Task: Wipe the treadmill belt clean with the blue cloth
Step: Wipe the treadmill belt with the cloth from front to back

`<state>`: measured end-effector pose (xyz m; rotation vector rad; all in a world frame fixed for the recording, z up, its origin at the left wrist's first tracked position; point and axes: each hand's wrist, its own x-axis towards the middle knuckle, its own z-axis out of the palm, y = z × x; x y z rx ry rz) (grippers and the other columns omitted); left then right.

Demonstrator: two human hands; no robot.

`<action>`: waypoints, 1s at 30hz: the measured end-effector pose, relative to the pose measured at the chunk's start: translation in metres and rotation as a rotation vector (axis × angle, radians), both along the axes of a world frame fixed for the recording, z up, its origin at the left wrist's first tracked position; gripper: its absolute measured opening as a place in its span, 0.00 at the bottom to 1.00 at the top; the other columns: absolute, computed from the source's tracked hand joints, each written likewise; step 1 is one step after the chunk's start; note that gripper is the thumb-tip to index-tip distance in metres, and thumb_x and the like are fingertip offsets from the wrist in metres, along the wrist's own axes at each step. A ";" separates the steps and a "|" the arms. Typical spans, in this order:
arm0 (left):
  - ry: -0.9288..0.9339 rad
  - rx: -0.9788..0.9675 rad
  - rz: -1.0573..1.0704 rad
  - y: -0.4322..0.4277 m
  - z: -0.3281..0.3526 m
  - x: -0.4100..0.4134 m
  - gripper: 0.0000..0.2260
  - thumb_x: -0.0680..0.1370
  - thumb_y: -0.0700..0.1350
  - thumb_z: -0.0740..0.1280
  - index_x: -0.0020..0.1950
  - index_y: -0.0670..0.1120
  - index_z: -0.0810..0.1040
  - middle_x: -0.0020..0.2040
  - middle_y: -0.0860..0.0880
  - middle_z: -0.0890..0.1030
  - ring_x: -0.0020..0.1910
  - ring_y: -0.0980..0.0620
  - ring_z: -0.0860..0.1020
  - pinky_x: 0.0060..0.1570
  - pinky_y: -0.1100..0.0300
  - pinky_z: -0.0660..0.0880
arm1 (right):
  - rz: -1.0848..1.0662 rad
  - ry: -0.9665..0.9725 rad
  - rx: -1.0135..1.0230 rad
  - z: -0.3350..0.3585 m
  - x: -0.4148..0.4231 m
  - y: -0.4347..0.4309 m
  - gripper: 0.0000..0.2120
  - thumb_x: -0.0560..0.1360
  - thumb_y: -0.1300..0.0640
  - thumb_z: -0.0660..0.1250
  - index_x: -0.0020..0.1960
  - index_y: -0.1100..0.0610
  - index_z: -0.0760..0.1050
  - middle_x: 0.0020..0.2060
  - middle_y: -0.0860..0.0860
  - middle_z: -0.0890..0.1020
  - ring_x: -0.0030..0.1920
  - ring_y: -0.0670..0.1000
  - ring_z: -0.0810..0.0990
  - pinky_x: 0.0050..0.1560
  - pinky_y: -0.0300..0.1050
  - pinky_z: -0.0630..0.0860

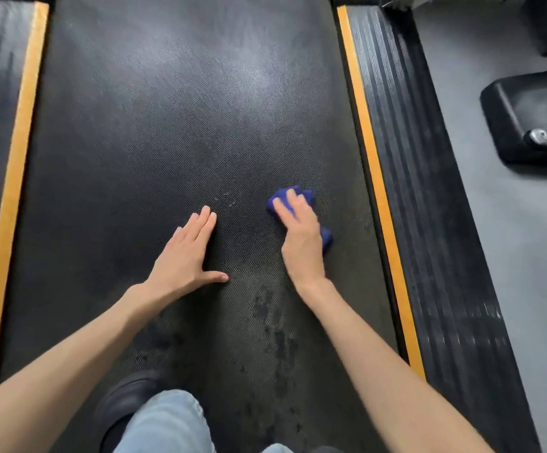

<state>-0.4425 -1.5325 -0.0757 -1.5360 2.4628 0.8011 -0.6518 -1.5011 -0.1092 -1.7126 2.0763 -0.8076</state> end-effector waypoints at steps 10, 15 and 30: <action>0.115 -0.195 0.139 -0.004 0.013 0.027 0.31 0.73 0.43 0.70 0.73 0.40 0.62 0.75 0.44 0.60 0.74 0.44 0.59 0.73 0.53 0.55 | -0.177 -0.034 0.099 0.017 -0.063 -0.082 0.25 0.74 0.73 0.54 0.70 0.61 0.65 0.73 0.58 0.59 0.74 0.55 0.55 0.70 0.31 0.44; 0.000 -0.272 0.408 -0.011 0.025 0.055 0.20 0.72 0.32 0.62 0.63 0.39 0.72 0.63 0.42 0.72 0.58 0.39 0.71 0.57 0.45 0.69 | 0.276 -0.020 0.060 0.006 0.056 -0.090 0.25 0.70 0.71 0.56 0.66 0.63 0.70 0.69 0.64 0.66 0.70 0.64 0.63 0.71 0.42 0.51; 0.002 -0.184 0.533 0.015 0.031 0.089 0.19 0.69 0.29 0.60 0.58 0.41 0.75 0.58 0.43 0.74 0.52 0.40 0.72 0.55 0.44 0.71 | 0.292 0.004 0.012 0.006 0.099 -0.094 0.24 0.68 0.69 0.55 0.62 0.68 0.73 0.66 0.68 0.67 0.67 0.67 0.65 0.71 0.40 0.49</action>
